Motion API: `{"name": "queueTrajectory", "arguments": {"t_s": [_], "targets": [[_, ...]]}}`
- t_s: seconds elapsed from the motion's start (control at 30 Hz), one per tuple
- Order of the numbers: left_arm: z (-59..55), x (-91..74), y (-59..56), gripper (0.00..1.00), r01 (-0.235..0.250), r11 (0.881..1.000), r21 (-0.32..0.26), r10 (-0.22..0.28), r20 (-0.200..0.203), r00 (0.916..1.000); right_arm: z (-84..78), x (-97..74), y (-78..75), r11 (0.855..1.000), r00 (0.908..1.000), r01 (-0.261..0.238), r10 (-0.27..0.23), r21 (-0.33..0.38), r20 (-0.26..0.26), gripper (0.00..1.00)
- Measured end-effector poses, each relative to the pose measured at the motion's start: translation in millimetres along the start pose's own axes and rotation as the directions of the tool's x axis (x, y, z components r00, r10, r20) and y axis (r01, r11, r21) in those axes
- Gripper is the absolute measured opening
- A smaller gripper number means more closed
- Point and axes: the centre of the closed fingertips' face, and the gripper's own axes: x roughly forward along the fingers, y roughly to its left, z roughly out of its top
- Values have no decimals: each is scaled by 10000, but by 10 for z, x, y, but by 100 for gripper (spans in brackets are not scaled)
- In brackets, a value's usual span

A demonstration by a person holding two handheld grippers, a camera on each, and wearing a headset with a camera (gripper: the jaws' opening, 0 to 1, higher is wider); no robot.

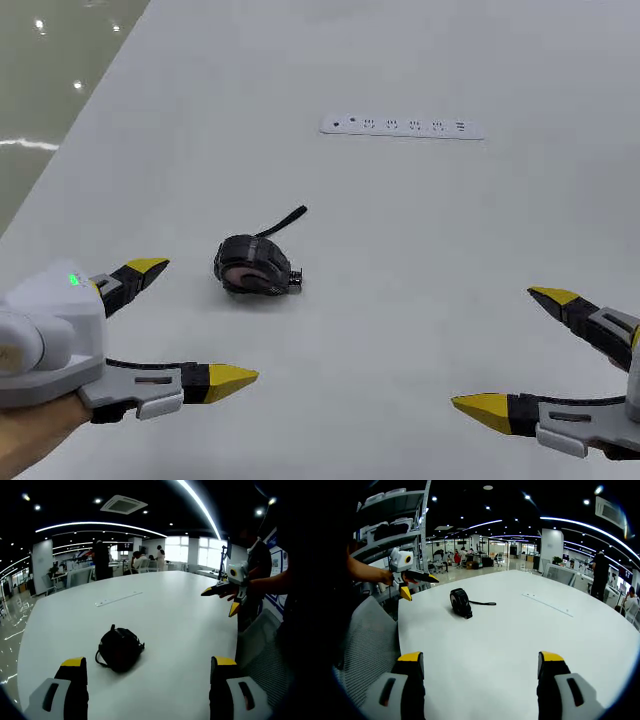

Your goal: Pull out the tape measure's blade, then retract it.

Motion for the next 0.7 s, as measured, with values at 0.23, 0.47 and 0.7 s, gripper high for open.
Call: {"name": "queueTrajectory", "arguments": {"t_s": [0.23, 0.47, 0.7], "targets": [[-4, 2, 5, 100, 100, 9999, 139, -99, -128, 9999, 6, 1, -7, 9997, 9999, -167, 167, -152, -10, 95], [3, 41, 44, 99, 216, 9994, 275, -209, -247, 9995, 17, 61, 1, 9984, 9988, -469, 464, -328, -152, 92], [36, 94, 66, 96, 391, 9980, 496, -375, -323, 9988, 30, 122, -9, 9969, 9978, -638, 630, -465, -194, 90]]}}
